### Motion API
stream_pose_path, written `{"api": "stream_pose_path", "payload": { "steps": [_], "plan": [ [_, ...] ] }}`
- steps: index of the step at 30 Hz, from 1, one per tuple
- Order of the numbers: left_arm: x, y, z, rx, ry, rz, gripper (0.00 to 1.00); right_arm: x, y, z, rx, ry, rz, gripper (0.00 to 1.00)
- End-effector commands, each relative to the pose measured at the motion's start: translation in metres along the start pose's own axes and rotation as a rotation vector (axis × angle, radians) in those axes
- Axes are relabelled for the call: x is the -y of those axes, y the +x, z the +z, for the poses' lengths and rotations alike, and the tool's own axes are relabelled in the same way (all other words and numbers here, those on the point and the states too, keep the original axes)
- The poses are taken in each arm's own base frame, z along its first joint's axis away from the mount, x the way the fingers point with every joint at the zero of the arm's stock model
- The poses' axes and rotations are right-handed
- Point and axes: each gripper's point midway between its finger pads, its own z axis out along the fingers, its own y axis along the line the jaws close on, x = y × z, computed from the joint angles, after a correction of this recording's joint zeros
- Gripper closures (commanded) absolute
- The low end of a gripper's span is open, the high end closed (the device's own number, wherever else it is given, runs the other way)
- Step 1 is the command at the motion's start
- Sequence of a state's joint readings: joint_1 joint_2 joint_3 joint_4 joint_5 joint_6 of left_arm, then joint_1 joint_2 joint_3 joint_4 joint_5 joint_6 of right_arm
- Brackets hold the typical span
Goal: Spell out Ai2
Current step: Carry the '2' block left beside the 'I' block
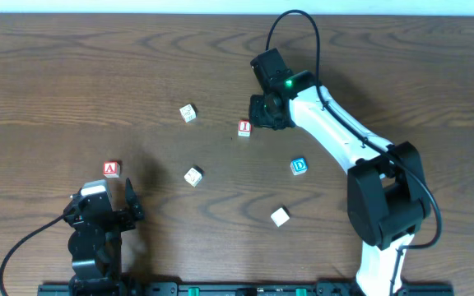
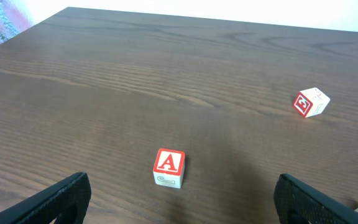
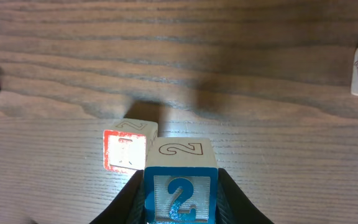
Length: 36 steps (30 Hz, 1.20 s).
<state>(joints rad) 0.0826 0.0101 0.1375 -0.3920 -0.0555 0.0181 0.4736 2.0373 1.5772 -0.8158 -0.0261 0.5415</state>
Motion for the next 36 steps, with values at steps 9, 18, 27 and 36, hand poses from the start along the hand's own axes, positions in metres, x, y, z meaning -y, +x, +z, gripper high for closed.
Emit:
{"api": "stream_pose_path", "payload": {
  "steps": [9, 18, 27, 36],
  "plan": [
    [-0.001, 0.009, 0.003, -0.019, -0.005, -0.013, 0.05, -0.001, 0.006, 0.013, -0.022, 0.038, 0.005, 0.99],
    [-0.001, 0.009, 0.003, -0.019, -0.005, -0.013, 0.05, 0.001, 0.009, 0.026, -0.04, 0.049, 0.006, 0.99],
    [-0.001, 0.009, 0.003, -0.019, -0.005, -0.013, 0.05, -0.001, 0.005, 0.028, -0.026, 0.04, 0.012, 0.99],
    [-0.001, 0.009, 0.003, -0.019, -0.005, -0.013, 0.05, -0.005, 0.009, 0.033, -0.033, 0.042, 0.001, 0.99]
  ]
}}
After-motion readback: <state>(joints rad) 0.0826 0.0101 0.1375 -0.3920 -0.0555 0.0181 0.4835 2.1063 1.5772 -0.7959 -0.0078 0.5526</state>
